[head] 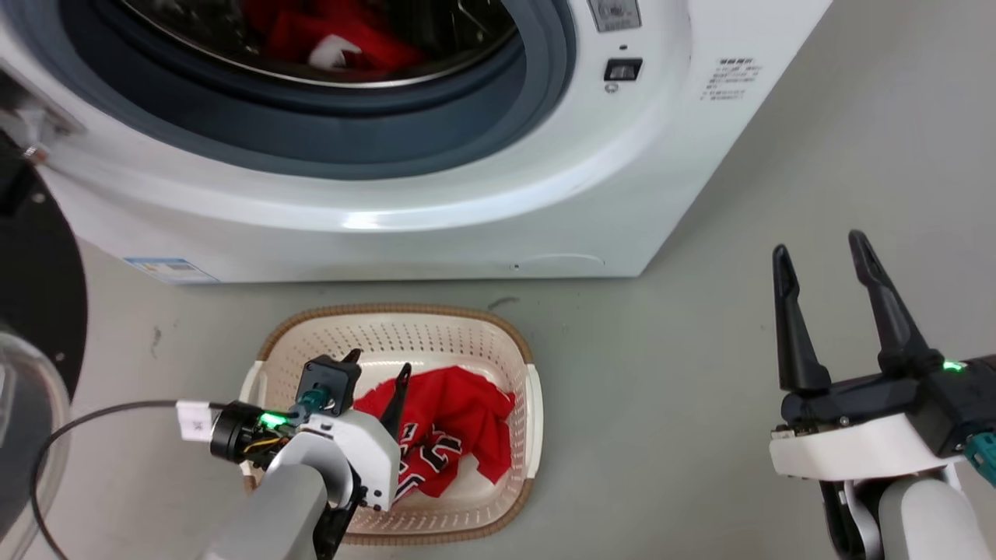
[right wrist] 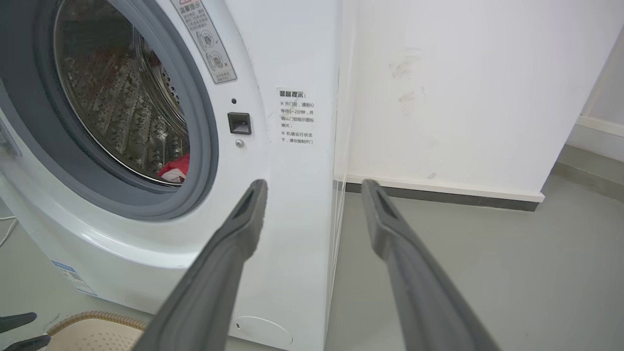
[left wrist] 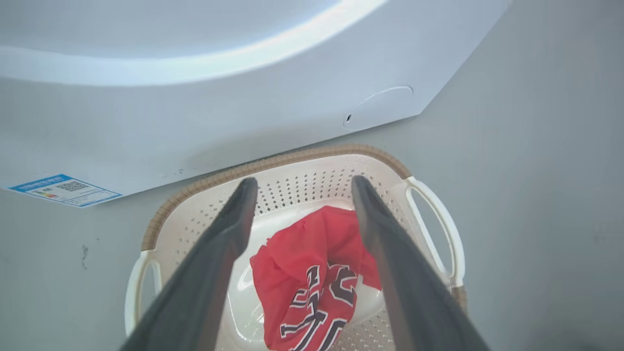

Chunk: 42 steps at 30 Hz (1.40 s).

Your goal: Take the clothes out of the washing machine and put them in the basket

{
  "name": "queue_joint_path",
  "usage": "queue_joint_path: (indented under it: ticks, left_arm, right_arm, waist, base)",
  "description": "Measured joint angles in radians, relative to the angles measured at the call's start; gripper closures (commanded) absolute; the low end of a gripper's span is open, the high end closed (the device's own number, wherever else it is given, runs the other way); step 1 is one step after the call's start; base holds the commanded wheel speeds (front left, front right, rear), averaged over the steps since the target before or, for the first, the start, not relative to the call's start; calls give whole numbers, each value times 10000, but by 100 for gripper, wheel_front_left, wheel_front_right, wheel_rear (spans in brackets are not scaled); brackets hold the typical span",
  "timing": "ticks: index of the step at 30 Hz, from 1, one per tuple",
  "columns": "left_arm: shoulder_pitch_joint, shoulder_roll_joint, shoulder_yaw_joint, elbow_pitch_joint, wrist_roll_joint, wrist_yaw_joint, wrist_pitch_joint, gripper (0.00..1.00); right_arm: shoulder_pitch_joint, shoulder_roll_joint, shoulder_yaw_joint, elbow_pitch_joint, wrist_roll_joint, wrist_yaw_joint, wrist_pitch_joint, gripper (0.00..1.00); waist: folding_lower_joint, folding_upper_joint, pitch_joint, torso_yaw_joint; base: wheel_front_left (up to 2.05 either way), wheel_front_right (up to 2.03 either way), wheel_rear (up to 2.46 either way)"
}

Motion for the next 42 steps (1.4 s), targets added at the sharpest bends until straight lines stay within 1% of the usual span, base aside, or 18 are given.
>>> queue_joint_path:
  ticks: [4, 11, 17, 23, 27, 30, 32, 35, 42]
  left_arm:
    - [733, 157, 796, -1166, 324, 305, 2, 0]
    - [1919, 190, 2491, -3411, 959, 945, 0, 0]
    - [2924, -13, 3825, -5141, 1753, 1302, 2, 0]
    - [3463, -430, 5122, -6427, 2397, 1406, 2, 0]
    - [3490, -679, 5764, -6658, 2696, 1197, 0, 0]
    - [3289, -803, 6044, -6633, 2849, 920, 2, 0]
    - [2884, -811, 6169, -6460, 2926, 713, 2, 0]
    - [2124, -779, 6263, -5816, 2978, 420, 0, 0]
    - [-530, -364, 6094, -3728, 3103, -255, 161, 0]
  right_arm:
    - [250, 0, 48, 40, 0, 0, 0, 0]
    - [630, 0, 58, 117, 15, 0, 0, 0]
    - [816, 0, 71, 159, 19, 0, 0, 0]
    - [953, 0, 105, 184, 65, 0, 0, 0]
    - [956, 0, 194, 182, 94, 2, 0, 0]
    - [951, 0, 222, 151, 109, 0, 0, 0]
    - [920, 0, 228, 125, 123, 0, 0, 0]
    - [758, -2, 228, 65, 155, 0, 0, 0]
    - [185, -2, 293, -86, 255, 2, -2, 0]
  waist:
    - [0, 0, -522, 125]
    - [0, 0, -1219, 235]
    - [-1, 0, -1672, 299]
    - [0, 0, -1950, 282]
    - [0, 0, -2008, 175]
    - [0, 0, -1934, 82]
    - [1, 0, -1815, 30]
    - [1, 0, -1562, -44]
    - [2, 0, -689, -303]
  base:
    - [0, 0, 0]
    - [0, 0, 0]
    - [0, 0, 0]
    - [0, 0, 0]
    - [0, 0, 0]
    - [0, 0, 0]
    - [0, 0, 0]
    - [0, 0, 0]
    - [0, 0, 0]
